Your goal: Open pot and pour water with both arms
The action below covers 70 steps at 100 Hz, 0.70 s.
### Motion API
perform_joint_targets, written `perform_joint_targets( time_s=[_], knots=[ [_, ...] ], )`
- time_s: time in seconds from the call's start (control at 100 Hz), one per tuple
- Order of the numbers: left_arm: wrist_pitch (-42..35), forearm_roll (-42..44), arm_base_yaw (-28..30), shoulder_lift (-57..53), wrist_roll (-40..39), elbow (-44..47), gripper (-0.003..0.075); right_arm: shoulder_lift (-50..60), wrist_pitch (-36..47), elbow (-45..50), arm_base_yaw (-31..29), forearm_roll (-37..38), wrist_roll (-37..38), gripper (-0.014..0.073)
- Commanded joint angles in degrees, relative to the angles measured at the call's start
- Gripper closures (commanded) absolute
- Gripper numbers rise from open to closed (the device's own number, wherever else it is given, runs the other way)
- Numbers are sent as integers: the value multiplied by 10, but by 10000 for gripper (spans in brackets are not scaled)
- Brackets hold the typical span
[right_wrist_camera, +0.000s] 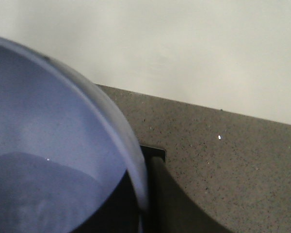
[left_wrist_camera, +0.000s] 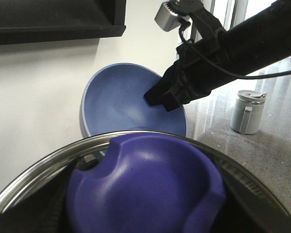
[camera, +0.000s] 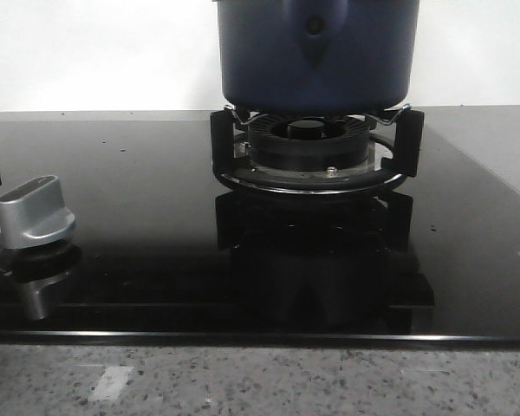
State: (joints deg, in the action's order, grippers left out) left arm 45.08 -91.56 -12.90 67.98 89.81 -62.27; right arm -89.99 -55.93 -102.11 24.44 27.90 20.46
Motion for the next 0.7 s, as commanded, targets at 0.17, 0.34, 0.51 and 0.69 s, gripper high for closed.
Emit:
perform_joint_targets(
  time_s=[0.17,0.34,0.51,0.69],
  knots=[
    [4,-51,2,-18,1,-21,363,21,62,10,16,108,43,640],
    [2,-51,2,-18,1,-21,363,21,72,23,16,128,53,640],
    [1,-51,2,-18,1,-21,363,21,77,30,23,160,62,640],
    [1,-51,2,-18,1,-21,363,20,75,30,52,248,88,640]
  ],
)
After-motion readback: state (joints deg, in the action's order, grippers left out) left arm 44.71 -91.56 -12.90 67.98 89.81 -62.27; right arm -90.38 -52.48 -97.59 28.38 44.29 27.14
